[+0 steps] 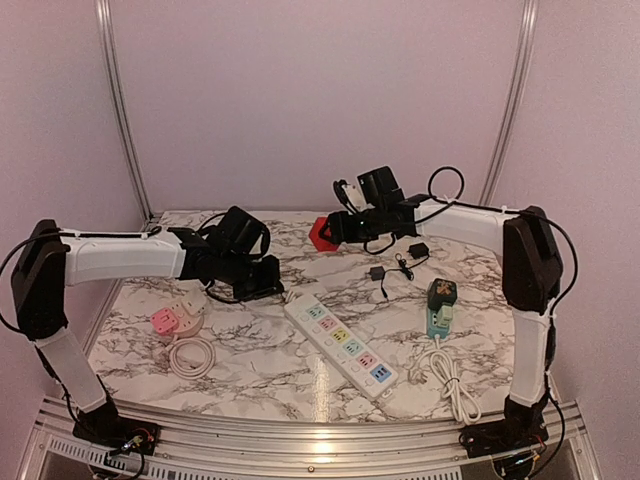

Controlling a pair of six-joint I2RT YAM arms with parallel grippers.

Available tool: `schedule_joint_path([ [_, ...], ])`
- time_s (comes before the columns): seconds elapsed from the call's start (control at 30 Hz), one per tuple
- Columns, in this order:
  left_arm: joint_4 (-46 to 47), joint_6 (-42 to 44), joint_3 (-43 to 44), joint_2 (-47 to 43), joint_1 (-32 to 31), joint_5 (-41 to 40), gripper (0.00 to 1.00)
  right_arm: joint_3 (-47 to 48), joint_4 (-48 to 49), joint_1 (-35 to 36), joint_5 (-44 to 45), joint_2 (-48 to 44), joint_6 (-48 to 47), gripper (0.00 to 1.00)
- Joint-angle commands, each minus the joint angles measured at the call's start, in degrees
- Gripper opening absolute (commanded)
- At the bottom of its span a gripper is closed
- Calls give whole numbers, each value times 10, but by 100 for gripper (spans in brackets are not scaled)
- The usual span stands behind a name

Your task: Pull the plug off the socket

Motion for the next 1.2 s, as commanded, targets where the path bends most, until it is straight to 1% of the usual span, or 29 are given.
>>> schedule_joint_path([
  [0.0, -65, 30, -12, -74, 0, -54, 0, 48, 34, -22, -81, 47, 52, 15],
  [0.13, -82, 37, -44, -137, 8, -86, 2, 69, 60, -34, -114, 88, 84, 15],
  [0.3, -97, 48, -90, -208, 30, -104, 4, 88, 83, -40, -133, 134, 115, 15],
  [0.43, -101, 55, -120, -247, 45, -111, 6, 88, 99, -45, -143, 160, 136, 17],
  [0.53, -106, 58, -127, -260, 51, -117, 6, 89, 103, -46, -144, 171, 143, 19],
  [0.67, -105, 59, -132, -267, 54, -123, 7, 88, 101, -49, -147, 178, 147, 26],
  [0.77, -103, 57, -136, -264, 55, -127, 9, 85, 98, -53, -147, 178, 149, 35],
  [0.9, -99, 56, -141, -263, 57, -132, 11, 82, 87, -56, -144, 174, 145, 51],
  [0.97, -97, 55, -143, -263, 60, -134, 12, 82, 80, -57, -140, 172, 141, 56],
  [1.07, -95, 53, -145, -263, 63, -136, 12, 80, 71, -57, -133, 168, 131, 63],
  [1.17, -94, 52, -145, -262, 65, -136, 13, 78, 64, -58, -127, 165, 124, 66],
])
